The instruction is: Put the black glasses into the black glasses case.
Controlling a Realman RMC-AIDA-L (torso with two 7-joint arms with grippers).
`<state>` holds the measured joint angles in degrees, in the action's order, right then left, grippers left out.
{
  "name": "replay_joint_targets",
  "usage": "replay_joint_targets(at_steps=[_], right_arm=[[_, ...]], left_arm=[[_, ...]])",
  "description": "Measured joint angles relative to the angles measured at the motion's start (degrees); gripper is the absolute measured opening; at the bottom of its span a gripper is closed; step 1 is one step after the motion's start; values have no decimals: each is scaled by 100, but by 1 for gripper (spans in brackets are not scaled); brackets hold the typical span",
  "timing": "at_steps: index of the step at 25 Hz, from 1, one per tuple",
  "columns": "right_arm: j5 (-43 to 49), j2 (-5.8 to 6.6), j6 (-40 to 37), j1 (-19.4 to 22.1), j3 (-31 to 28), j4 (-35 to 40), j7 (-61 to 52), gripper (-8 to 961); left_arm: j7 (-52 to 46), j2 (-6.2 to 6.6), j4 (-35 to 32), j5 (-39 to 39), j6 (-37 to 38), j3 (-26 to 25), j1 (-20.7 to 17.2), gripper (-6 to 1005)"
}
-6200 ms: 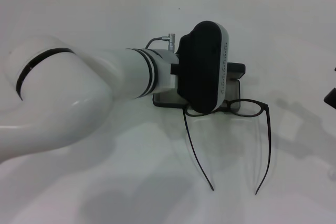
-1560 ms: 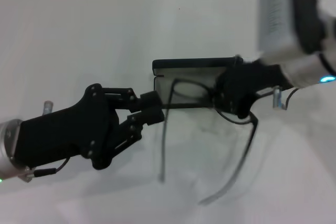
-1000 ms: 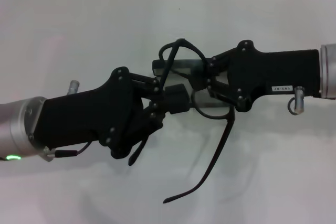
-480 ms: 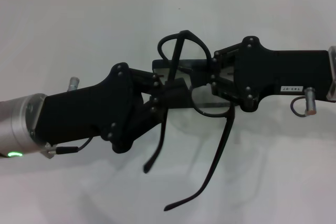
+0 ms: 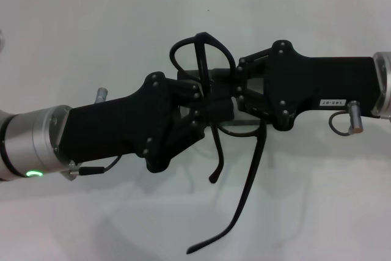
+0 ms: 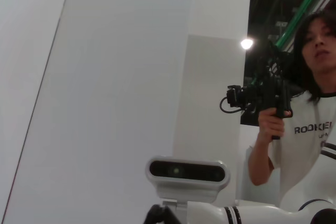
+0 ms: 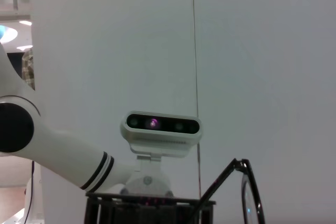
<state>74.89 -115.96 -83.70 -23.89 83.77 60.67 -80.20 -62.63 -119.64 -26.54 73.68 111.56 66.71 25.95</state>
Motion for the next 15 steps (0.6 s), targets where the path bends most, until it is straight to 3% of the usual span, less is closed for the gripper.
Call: replay_joint_targets(at_steps=[15], right_arm=[[-208,3,-137,-4,-37,-202,193,110]], left_arm=[[95,-2,11,-23,24,-32,-19,49]])
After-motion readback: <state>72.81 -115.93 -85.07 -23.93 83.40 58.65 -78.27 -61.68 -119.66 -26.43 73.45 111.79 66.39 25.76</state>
